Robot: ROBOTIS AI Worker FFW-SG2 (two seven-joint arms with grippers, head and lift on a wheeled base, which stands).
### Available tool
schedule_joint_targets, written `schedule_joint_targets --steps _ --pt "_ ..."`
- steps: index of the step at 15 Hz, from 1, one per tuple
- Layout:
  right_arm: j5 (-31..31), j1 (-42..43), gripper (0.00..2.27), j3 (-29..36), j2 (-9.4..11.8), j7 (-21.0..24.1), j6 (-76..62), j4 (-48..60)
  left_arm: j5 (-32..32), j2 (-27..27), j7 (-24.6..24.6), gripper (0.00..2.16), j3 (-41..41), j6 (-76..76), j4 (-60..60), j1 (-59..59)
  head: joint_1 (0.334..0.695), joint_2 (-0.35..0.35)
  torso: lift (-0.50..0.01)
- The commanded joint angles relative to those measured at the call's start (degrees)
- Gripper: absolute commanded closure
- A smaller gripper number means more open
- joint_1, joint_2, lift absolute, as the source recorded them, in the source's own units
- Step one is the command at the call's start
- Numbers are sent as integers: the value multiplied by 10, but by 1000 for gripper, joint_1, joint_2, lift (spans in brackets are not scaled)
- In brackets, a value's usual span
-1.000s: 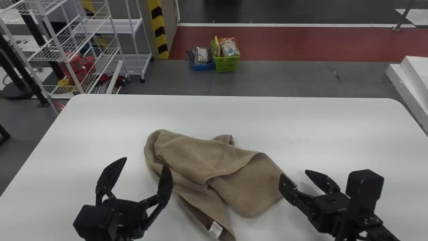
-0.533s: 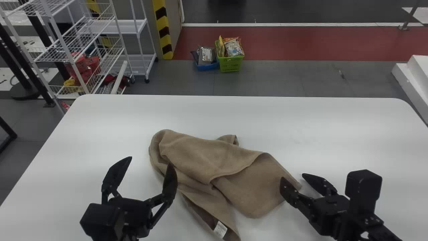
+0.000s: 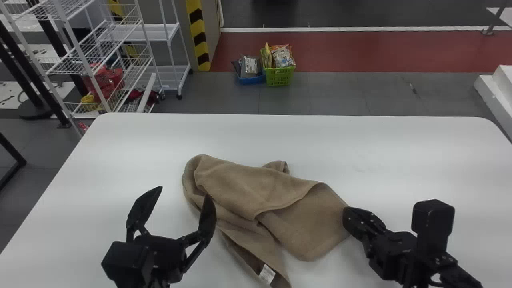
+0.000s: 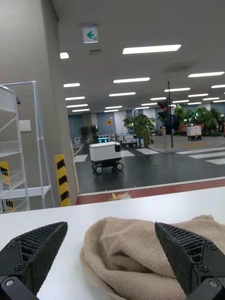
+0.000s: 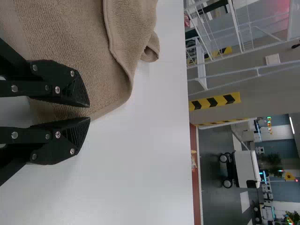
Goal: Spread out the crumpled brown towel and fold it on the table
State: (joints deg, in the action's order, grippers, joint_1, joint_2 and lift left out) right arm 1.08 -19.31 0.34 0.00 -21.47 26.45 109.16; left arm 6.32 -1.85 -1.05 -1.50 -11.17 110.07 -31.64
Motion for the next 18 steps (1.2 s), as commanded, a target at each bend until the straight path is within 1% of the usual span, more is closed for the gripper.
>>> schedule_joint_targets --steps 1,2,4,5,6,7,12,16,18 --pt "2 2 1298 -1 -1 -1 6 0 0 0 0 134 0 1 1 0 695 72 -127" --pt "4 1 1261 -1 -1 -1 6 2 0 0 1 134 -1 1 1 0 695 73 -127" --pt "5 -10 306 -5 -1 0 -1 15 1 0 0 134 -1 1 0 1 695 76 -127" --pt "5 -13 225 -6 -1 1 -1 22 1 0 0 134 -3 1 0 1 695 77 -127" --pt "4 -14 218 -7 -1 4 2 28 2 0 0 134 -3 1 0 2 695 78 -127" --pt "3 -14 161 -8 -1 6 16 36 2 0 1 134 -3 1 0 2 695 78 -127" --pt "-14 2 181 -16 -1 10 118 53 2 -2 1 134 -3 1 0 1 695 81 -127" --pt "-14 11 221 -17 -1 10 120 46 2 -2 1 134 -3 1 -3 2 695 82 -127" --pt "-14 15 559 -18 -1 10 125 46 2 -2 1 134 -3 -1 -6 3 695 83 -127"
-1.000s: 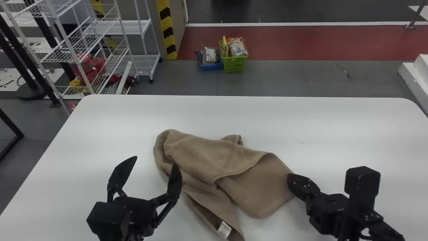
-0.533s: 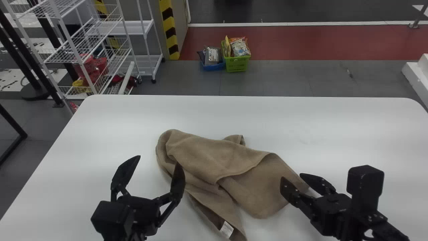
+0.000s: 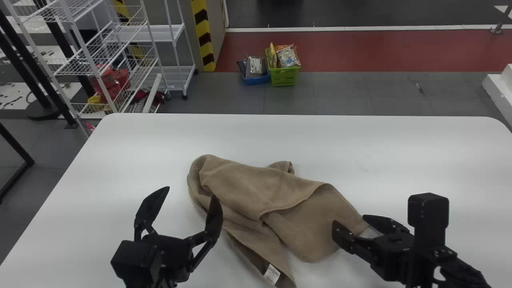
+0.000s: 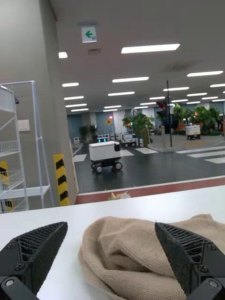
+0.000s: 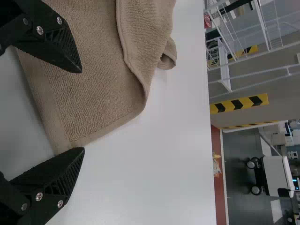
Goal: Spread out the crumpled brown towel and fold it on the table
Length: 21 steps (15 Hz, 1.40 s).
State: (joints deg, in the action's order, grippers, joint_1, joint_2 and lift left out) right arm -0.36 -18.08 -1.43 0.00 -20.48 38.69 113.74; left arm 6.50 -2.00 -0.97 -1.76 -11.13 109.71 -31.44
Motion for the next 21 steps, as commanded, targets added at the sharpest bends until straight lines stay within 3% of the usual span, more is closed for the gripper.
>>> schedule_joint_targets --steps 1,3,7,11,15,19,21 --pt "1 5 812 0 -1 0 6 0 0 0 1 134 0 -2 -3 1 695 84 -127" --pt "1 9 1285 -1 -1 -3 13 0 -1 -1 1 134 0 -2 -5 2 695 85 -127" --pt "7 4 1652 -2 -1 -15 3 8 -2 -2 1 134 1 -2 -5 3 695 90 -127" --pt "50 -11 1656 25 -1 -39 10 70 -3 -2 2 134 4 -3 -5 3 695 103 -127" --pt "36 32 1656 56 1 -57 135 169 -5 -5 2 134 5 -3 -5 5 695 92 -127" --pt "-126 210 1656 23 12 -122 386 250 -9 -8 2 134 6 -3 0 0 695 54 -127" --pt "-163 288 1652 14 15 -149 427 250 -11 -13 2 134 6 -3 2 -2 695 42 -127"
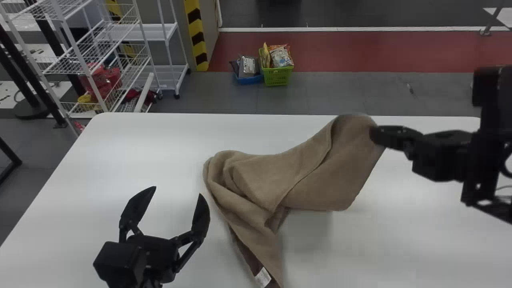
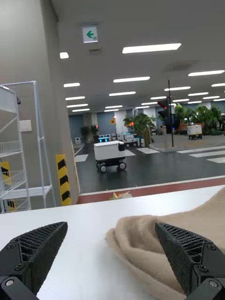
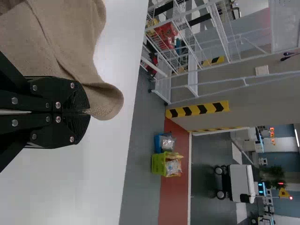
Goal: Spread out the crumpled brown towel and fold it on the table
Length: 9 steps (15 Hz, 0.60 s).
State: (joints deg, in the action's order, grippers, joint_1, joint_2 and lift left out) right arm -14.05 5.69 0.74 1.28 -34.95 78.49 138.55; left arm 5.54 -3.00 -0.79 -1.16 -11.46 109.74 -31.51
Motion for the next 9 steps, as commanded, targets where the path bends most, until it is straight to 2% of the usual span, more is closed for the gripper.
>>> schedule_joint_targets --steps 1,4,6,9 --pt "-36 71 1652 -7 3 -14 30 -3 -2 -3 0 134 -2 0 2 -2 695 38 -127" --pt "-43 63 1652 8 7 -20 -31 -10 1 -4 -1 130 -3 5 5 -9 695 20 -127" --pt "-40 42 1652 60 12 -20 -101 -18 -1 -5 -11 130 -10 12 10 -10 695 7 -127" --pt "-30 42 1652 103 28 -19 -189 -69 14 -7 -29 130 -17 60 43 -27 695 -65 -127"
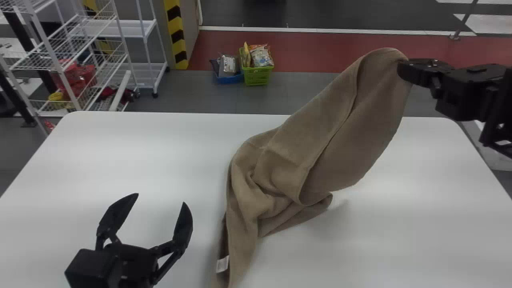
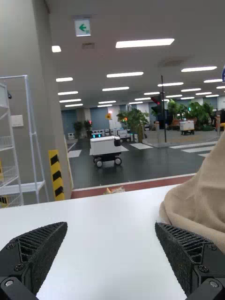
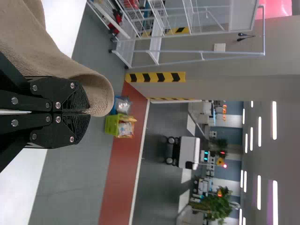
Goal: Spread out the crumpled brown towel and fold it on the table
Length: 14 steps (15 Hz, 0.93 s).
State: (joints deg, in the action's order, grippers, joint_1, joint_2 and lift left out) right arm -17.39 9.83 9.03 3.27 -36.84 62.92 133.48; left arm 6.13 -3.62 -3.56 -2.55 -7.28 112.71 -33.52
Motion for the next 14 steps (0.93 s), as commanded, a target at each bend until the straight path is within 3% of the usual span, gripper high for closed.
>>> schedule_joint_targets --steps 1,6,12,13,14 --pt "3 1 1652 35 10 5 -65 -28 13 -2 -4 130 -6 25 18 -15 695 -85 -127" --pt "1 5 1652 95 33 12 -132 -91 13 -16 -16 134 -11 46 53 -43 695 -182 -127" --pt "-24 -109 1642 160 27 35 -289 -105 17 -17 -15 134 -20 46 52 -36 695 -264 -127" --pt "-22 -127 1602 176 27 36 -310 -118 18 -17 -14 134 -21 48 51 -35 695 -276 -127" --pt "-23 -141 1180 188 25 37 -334 -136 20 -17 -14 134 -24 51 51 -30 695 -304 -127"
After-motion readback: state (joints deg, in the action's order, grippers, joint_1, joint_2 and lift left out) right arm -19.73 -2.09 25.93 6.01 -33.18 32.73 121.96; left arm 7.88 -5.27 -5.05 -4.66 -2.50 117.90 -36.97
